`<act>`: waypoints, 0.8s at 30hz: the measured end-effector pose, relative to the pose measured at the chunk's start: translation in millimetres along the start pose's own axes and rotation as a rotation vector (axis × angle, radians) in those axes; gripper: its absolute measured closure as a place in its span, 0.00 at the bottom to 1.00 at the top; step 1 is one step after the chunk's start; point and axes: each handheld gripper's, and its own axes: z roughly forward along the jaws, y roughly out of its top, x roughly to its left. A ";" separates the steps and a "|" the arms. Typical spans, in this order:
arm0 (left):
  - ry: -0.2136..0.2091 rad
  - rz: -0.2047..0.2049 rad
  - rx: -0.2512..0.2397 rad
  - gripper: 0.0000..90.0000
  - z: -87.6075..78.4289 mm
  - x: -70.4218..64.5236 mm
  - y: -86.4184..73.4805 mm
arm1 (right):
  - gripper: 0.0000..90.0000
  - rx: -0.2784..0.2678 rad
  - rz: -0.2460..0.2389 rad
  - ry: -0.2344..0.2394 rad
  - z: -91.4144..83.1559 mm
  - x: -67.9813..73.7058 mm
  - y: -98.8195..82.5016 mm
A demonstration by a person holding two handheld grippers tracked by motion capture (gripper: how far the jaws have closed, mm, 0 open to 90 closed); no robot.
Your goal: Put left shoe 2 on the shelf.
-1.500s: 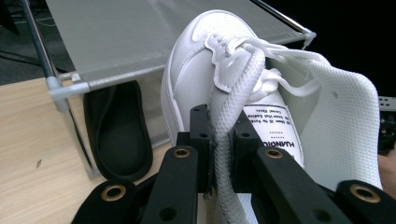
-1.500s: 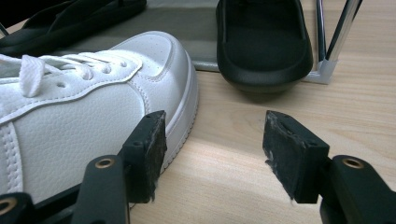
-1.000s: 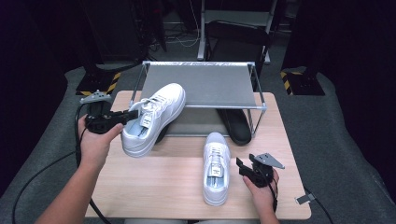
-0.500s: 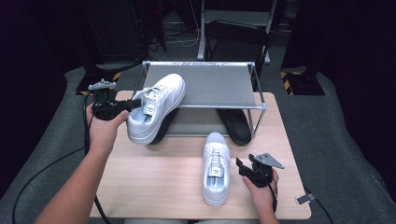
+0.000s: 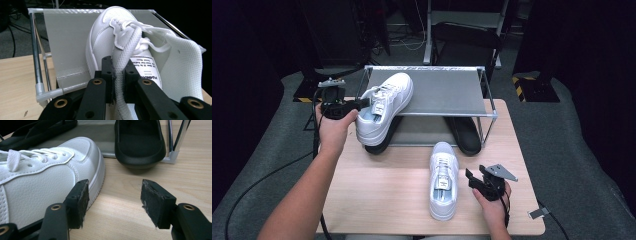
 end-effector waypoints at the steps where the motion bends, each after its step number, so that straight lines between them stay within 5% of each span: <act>1: 0.004 0.001 -0.004 0.92 1.3 1.1 0.6 | 0.44 0.000 0.001 0.000 0.1 -0.1 -0.1; 24: 0.059 -0.028 -0.024 0.92 27.4 14.8 14.7 | 0.44 -0.011 0.004 -0.006 0.8 1.3 -2.1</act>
